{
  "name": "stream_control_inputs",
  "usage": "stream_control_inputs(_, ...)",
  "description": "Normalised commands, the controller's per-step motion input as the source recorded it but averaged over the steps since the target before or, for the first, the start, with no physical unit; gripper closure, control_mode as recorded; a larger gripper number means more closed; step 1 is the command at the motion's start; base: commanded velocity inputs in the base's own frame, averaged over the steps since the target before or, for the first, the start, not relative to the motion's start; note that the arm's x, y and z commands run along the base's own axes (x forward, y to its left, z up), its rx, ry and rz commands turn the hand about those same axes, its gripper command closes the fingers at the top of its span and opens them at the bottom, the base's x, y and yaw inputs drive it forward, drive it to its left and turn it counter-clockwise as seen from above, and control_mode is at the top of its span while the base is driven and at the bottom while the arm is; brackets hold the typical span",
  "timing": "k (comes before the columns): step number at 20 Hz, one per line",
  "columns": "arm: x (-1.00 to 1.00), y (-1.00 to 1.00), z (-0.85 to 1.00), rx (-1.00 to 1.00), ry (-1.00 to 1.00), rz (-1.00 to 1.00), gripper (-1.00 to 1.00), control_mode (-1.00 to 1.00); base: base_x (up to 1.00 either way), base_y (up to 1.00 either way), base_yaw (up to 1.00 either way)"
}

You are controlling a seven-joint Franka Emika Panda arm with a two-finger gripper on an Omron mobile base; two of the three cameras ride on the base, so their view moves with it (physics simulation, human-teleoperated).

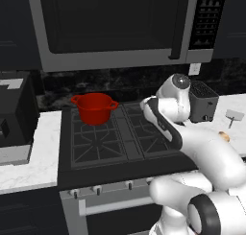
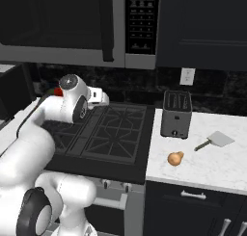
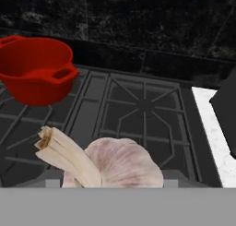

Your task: Put the squash and garlic in the pot. Retrieve the spatula and lightly stir the vegetables in the pot.

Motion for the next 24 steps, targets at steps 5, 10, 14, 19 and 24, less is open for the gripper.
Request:
stream_control_inputs(5,0.09,1.00,0.10,0.02,-0.02,0.00,1.00,-1.00,0.00,0.00,0.00)
stream_control_inputs(10,0.17,1.00,0.00,0.06,0.00,0.01,1.00,-1.00,0.00,0.00,0.00)
stream_control_inputs(14,0.44,0.81,0.00,0.08,0.00,0.02,1.00,-1.00,0.00,0.00,0.00)
stream_control_inputs(19,0.57,0.55,-0.03,0.06,0.00,0.01,1.00,-1.00,0.00,0.00,0.00)
stream_control_inputs(24,0.55,0.27,-0.21,0.00,-0.02,0.00,1.00,-1.00,0.00,0.00,0.00)
